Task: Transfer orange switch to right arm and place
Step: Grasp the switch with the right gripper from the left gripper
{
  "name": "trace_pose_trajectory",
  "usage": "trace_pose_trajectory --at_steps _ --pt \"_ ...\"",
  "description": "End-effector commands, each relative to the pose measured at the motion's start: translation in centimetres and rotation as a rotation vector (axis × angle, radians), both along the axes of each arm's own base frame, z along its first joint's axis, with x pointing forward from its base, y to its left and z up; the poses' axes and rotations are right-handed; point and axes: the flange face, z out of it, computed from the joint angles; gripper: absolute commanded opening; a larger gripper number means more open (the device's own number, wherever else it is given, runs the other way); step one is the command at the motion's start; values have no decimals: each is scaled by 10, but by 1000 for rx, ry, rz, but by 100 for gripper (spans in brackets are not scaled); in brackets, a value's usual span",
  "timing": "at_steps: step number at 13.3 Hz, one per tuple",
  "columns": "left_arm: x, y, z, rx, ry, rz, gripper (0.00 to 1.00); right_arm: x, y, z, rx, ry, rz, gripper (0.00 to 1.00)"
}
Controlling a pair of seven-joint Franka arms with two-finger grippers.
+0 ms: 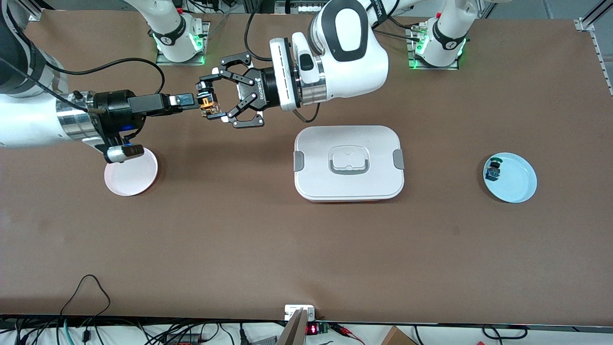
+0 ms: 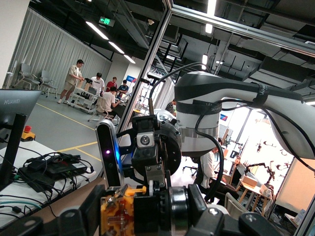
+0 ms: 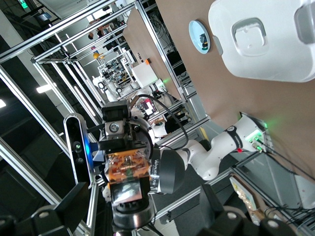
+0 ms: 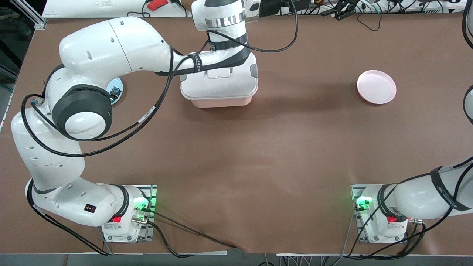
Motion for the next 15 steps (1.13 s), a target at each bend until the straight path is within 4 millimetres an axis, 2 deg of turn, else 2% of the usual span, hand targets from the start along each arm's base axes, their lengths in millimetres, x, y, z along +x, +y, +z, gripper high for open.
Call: trace_pose_trajectory --at_steps 1,4,11,15 --pt "3 -4 6 -18 4 16 0 -4 11 5 30 64 -2 100" --pt "2 -4 7 -19 4 17 0 -4 17 4 45 71 -2 100" --pt "4 -3 11 -27 -1 20 0 1 18 -8 87 94 7 100" --pt "5 -3 10 -26 1 20 0 1 18 -8 89 94 8 99"
